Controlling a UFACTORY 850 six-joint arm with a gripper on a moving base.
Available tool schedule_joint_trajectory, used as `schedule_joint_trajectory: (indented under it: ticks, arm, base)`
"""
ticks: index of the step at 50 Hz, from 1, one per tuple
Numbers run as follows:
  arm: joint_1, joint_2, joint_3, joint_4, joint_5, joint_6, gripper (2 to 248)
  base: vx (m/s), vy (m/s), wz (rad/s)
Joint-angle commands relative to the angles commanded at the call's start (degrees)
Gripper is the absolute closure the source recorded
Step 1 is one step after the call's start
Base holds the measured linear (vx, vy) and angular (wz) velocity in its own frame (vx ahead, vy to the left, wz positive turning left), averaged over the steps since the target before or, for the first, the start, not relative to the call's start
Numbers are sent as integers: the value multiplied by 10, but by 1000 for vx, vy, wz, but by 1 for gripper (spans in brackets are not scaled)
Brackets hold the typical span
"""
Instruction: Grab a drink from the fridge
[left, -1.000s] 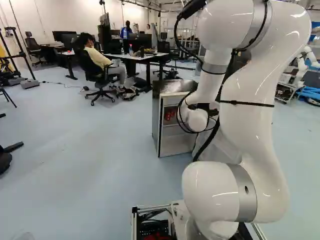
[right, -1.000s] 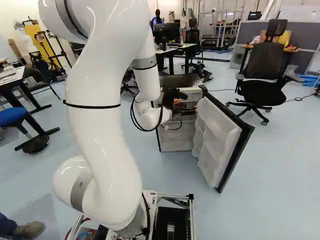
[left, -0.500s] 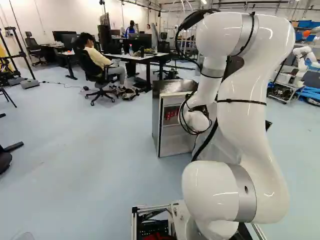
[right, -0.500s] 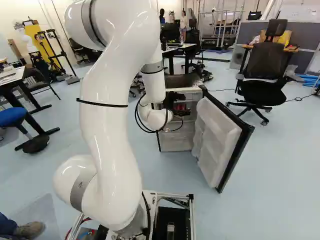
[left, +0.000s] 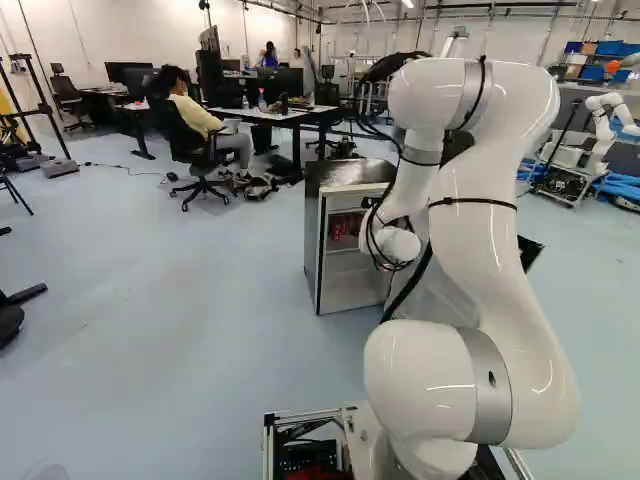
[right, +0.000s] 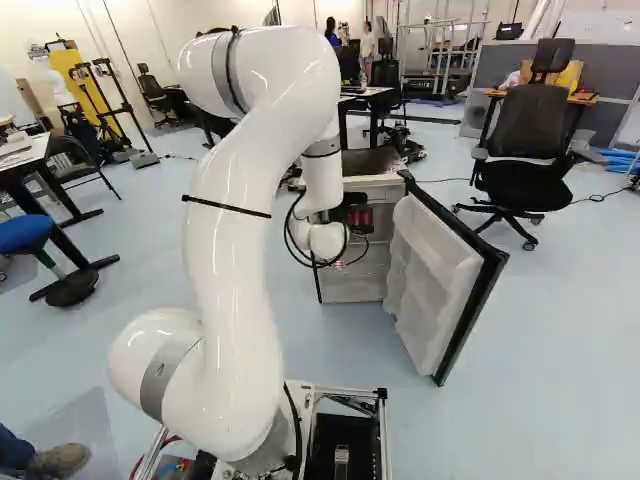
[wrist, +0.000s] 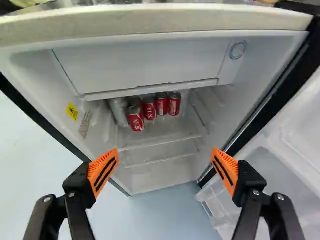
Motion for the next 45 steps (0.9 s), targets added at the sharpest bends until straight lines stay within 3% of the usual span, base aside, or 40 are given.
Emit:
schedule_joint_trajectory:
  ticks: [10,45]
  arm:
    - [0,-28,-26,-46,0,0,3]
    - [0,-104,-81,-48,0,0,3]
  base:
    - [0,0,0]
    - [0,0,0]
